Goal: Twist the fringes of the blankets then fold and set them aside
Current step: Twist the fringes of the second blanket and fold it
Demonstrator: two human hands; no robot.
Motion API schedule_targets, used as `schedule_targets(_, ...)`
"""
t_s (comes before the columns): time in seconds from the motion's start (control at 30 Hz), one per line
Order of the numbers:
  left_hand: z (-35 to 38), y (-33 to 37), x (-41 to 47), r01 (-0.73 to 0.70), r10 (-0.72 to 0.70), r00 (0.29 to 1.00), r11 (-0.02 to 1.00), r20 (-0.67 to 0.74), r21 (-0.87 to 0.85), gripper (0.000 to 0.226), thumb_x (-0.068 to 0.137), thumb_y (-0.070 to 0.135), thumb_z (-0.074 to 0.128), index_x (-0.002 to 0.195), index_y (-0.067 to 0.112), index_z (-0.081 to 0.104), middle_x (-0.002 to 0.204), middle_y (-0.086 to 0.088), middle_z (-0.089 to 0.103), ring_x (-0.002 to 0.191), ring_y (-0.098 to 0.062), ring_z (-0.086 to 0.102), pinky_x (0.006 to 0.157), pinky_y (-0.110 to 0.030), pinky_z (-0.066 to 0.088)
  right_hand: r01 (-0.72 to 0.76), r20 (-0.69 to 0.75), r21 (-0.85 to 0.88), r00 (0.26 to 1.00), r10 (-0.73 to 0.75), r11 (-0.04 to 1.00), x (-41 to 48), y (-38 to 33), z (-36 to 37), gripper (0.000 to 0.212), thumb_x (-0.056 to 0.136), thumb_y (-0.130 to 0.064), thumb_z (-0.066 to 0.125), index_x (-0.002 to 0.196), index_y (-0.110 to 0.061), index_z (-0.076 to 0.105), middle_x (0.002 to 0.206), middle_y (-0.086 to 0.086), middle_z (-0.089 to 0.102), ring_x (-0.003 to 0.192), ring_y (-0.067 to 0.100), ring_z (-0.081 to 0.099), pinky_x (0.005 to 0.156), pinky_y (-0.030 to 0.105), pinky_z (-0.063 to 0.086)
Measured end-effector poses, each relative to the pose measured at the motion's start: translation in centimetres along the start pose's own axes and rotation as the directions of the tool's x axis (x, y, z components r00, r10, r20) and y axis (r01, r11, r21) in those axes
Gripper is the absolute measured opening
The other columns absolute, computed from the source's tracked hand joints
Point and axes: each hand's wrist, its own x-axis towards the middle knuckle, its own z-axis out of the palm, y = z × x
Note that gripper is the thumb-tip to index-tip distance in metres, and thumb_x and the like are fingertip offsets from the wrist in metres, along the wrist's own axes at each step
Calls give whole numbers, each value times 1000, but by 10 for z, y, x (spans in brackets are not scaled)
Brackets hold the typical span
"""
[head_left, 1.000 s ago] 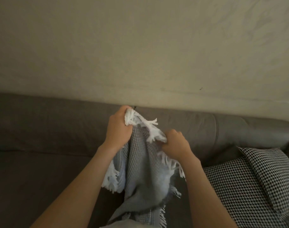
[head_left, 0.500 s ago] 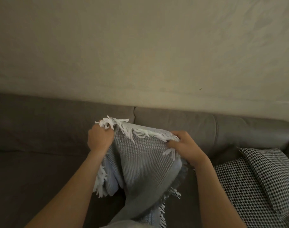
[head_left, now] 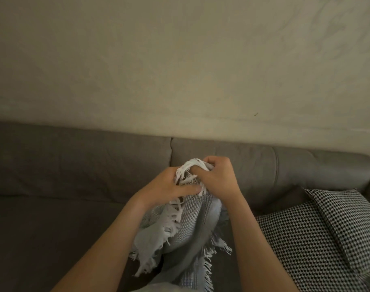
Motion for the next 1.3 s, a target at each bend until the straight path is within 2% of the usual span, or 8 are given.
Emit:
schedule_targets(0.17, -4, 9, 3, 31, -33, 990, 999, -139, -19, 16, 102, 32, 68, 111, 26, 80, 104, -10, 79, 105, -31, 75, 104, -60, 53, -168, 154, 349, 981, 120, 922, -7, 10, 0, 16, 89, -23, 84, 97, -11, 78, 92, 9, 81, 83, 20, 76, 72, 35, 58)
schedule_targets(0.3, -15, 15, 7, 10, -64, 926, 989, -373, -146, 23, 104, 30, 65, 96, 44, 81, 99, 4, 81, 102, -15, 76, 105, -49, 54, -202, 269, 222, 953, 140, 954, -20, 36, 11, 17, 92, -18, 82, 97, -3, 76, 88, 7, 79, 79, 20, 75, 67, 29, 59)
schedule_targets(0.4, -27, 13, 11, -32, -8, 925, 994, -379, -100, 16, 104, 28, 65, 101, 26, 81, 102, -4, 80, 104, -18, 74, 97, -43, 53, -176, 157, 189, 977, 148, 966, -20, 55, 24, 33, 94, -29, 80, 96, 2, 70, 85, 26, 70, 72, 31, 66, 65, 42, 54)
schedule_targets(0.5, -40, 6, 12, -35, 52, 876, 998, -480, 44, 19, 102, 17, 67, 104, 31, 79, 99, 9, 80, 96, 0, 72, 84, -22, 53, -56, -10, 211, 998, 60, 976, -16, 59, 24, 13, 100, -20, 71, 105, -8, 70, 94, 18, 75, 87, 37, 74, 78, 53, 63)
schedule_targets(0.73, -41, -5, 14, 23, 23, 833, 997, -552, 75, 30, 105, 5, 52, 113, 26, 72, 103, 13, 75, 91, 7, 68, 78, -17, 49, 43, 2, 257, 999, -45, 966, -23, 56, 33, 8, 97, -5, 73, 104, -8, 76, 90, 4, 79, 87, 15, 75, 77, 30, 60)
schedule_targets(0.93, -42, -9, 10, -27, 108, 848, 986, -519, 162, 29, 97, -2, 59, 89, 20, 76, 83, 8, 75, 75, 0, 66, 68, -14, 47, 95, -250, 120, 966, -62, 988, -27, 63, 41, 13, 91, -8, 80, 101, -15, 82, 88, -7, 80, 82, 9, 76, 78, 28, 62)
schedule_targets(1.1, -41, 0, 11, -141, 192, 782, 981, -593, 131, 39, 98, -7, 47, 108, 18, 76, 95, 4, 77, 89, -10, 72, 79, -23, 55, 21, 3, 103, 1000, -21, 994, -23, 70, 44, 30, 85, -12, 85, 107, -18, 66, 95, -1, 77, 89, 15, 75, 80, 31, 63)
schedule_targets(1.3, -45, 31, 18, -245, 225, 749, 968, -624, 55, 32, 102, 1, 40, 75, 18, 46, 67, 7, 50, 69, -8, 48, 73, -29, 45, -39, 119, -169, 991, 59, 985, -12, 91, 62, 52, 94, -20, 76, 140, -23, 54, 127, -9, 68, 116, 7, 65, 98, 29, 56)
